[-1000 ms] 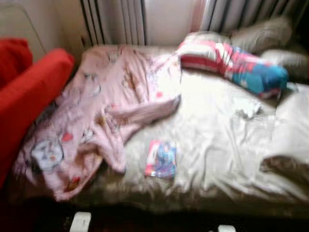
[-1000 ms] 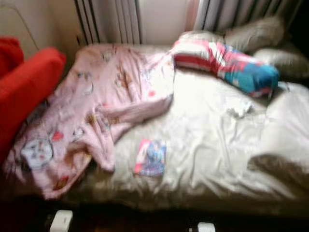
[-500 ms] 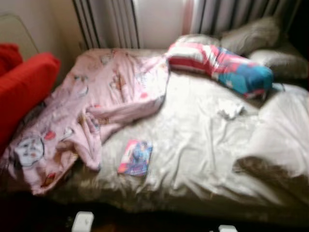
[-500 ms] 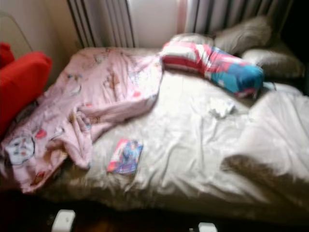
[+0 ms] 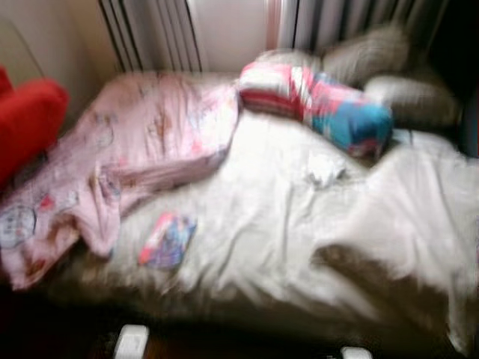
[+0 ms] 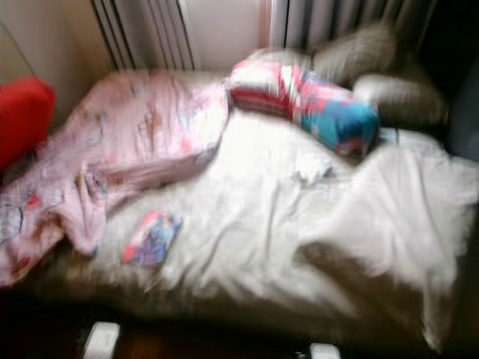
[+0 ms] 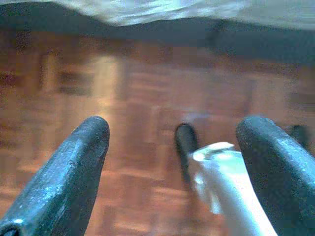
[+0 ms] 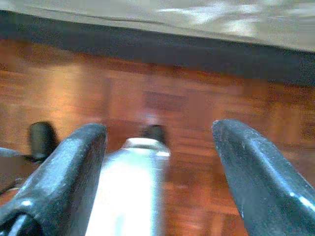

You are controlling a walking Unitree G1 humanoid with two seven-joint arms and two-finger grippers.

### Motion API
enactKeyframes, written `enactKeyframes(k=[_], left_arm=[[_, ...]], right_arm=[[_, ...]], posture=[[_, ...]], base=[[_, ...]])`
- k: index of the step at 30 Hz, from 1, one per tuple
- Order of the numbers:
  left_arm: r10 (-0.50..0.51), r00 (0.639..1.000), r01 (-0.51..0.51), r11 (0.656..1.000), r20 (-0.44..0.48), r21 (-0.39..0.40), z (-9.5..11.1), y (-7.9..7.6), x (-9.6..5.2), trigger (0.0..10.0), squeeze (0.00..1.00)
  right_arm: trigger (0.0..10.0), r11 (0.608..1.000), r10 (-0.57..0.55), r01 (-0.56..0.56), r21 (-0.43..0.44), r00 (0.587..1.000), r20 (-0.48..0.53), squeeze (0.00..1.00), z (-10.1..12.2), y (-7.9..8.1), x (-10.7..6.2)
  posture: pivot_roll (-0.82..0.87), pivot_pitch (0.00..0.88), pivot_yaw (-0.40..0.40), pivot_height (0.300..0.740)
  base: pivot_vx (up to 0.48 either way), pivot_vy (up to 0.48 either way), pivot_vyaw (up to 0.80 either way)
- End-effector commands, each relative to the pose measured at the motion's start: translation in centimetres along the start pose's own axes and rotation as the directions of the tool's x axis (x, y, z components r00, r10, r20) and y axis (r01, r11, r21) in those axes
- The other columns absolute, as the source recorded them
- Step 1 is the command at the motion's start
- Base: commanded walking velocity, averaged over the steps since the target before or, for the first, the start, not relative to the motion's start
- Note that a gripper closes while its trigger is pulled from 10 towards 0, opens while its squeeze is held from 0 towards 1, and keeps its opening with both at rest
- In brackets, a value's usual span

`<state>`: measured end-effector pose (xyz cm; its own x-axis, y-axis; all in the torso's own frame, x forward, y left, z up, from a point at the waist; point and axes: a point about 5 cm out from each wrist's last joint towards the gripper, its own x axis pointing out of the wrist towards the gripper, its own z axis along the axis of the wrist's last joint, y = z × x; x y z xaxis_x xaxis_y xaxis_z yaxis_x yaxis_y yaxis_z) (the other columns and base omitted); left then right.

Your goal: Clean up the room

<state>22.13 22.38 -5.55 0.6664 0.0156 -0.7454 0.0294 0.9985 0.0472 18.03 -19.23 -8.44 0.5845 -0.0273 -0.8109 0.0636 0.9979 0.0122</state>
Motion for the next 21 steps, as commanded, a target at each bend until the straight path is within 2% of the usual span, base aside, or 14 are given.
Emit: enactKeyframes(k=[1,9,21], left_arm=[[0.022,0.999,-0.022,1.000,-0.040,0.010,-1.03,0.86,-0.33,10.0,0.00],[0.026,0.999,-0.026,1.000,-0.042,0.006,-1.09,0.87,-0.34,10.0,0.00],[0.028,0.999,-0.029,0.999,-0.037,-0.016,-1.16,0.87,-0.36,10.0,0.00]], right_arm=[[10.0,1.000,0.010,-0.010,0.015,1.000,-0.017,0.00,-0.59,0.55,-0.04],[10.0,1.000,0.009,-0.009,0.016,1.000,-0.016,0.00,-0.59,0.54,-0.05],[10.0,1.000,0.003,-0.003,0.024,1.000,-0.008,0.00,-0.61,0.51,-0.07]], posture=[[-0.02,0.159,0.021,0.740],[-0.02,0.160,0.019,0.740],[-0.03,0.160,0.016,0.740]], base=[[0.000,-0.420,0.00],[0.000,-0.402,0.00],[0.000,0.000,0.00]])
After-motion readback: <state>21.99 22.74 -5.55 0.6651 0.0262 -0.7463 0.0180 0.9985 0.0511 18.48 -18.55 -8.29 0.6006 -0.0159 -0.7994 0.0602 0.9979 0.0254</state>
